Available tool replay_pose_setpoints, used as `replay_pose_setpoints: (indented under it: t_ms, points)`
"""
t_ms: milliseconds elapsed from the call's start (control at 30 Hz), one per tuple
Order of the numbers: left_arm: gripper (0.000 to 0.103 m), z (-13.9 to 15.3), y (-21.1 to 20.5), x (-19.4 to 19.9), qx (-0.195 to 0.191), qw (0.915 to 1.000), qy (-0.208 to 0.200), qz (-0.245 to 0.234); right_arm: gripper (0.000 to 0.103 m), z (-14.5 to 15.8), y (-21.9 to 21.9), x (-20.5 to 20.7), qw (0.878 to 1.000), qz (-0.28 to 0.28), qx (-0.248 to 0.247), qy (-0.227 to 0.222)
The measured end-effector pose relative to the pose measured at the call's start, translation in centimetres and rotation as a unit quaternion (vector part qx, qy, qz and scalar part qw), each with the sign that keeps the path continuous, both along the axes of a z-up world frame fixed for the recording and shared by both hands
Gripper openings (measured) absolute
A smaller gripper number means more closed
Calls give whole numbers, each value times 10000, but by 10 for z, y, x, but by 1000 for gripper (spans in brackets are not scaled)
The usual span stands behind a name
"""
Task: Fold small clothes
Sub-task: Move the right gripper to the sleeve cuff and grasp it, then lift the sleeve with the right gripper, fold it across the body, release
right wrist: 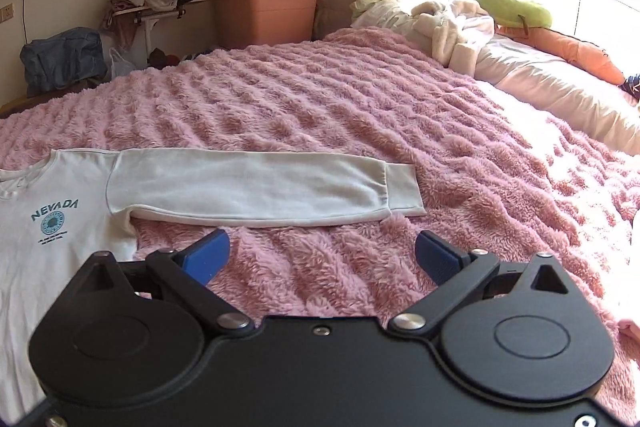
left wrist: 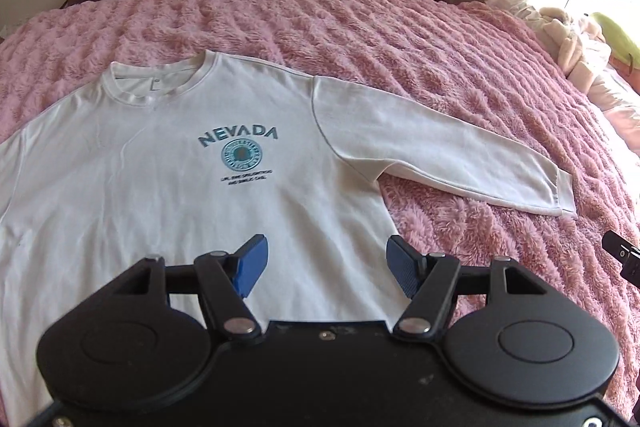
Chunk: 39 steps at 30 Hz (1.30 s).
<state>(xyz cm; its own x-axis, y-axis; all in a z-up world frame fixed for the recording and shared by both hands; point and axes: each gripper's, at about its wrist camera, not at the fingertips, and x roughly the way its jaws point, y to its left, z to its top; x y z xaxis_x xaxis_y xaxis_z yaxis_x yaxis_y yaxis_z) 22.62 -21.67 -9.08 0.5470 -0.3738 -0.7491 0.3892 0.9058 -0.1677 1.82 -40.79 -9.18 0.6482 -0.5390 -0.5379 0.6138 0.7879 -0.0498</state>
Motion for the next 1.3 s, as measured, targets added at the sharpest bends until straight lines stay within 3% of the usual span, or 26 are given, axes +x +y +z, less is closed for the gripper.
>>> replay_pose_setpoints:
  t_ms: [133, 267, 500, 800, 867, 933, 1133, 1300]
  points:
    - [69, -21, -50, 40, 76, 9995, -97, -279, 75, -24, -58, 15, 9980, -13, 557, -288]
    - [69, -37, -88, 73, -85, 9990, -160, -405, 72, -52, -117, 23, 9883, -515, 1190, -801]
    - [69, -53, -129, 105, -190, 9980, -289, -527, 52, -101, -194, 35, 9624, -1075, 2111, -1333]
    - [69, -90, -158, 116, -96, 9971, 68, -752, 52, -145, -231, 47, 9171, -1604, 3128, -1880]
    - [69, -98, -162, 115, -50, 9967, 128, -801, 50, -148, -234, 47, 9102, -1645, 3193, -2061]
    - [69, -104, -164, 113, 21, 9965, 104, -829, 37, -148, -235, 49, 9081, -1661, 3177, -2162]
    - [69, -115, -166, 115, 31, 9965, 169, -823, 15, -148, -239, 49, 9012, -1619, 3202, -2432]
    - [69, -115, -166, 116, -37, 9967, 199, -792, 10, -132, -234, 46, 8994, -1461, 3058, -2762]
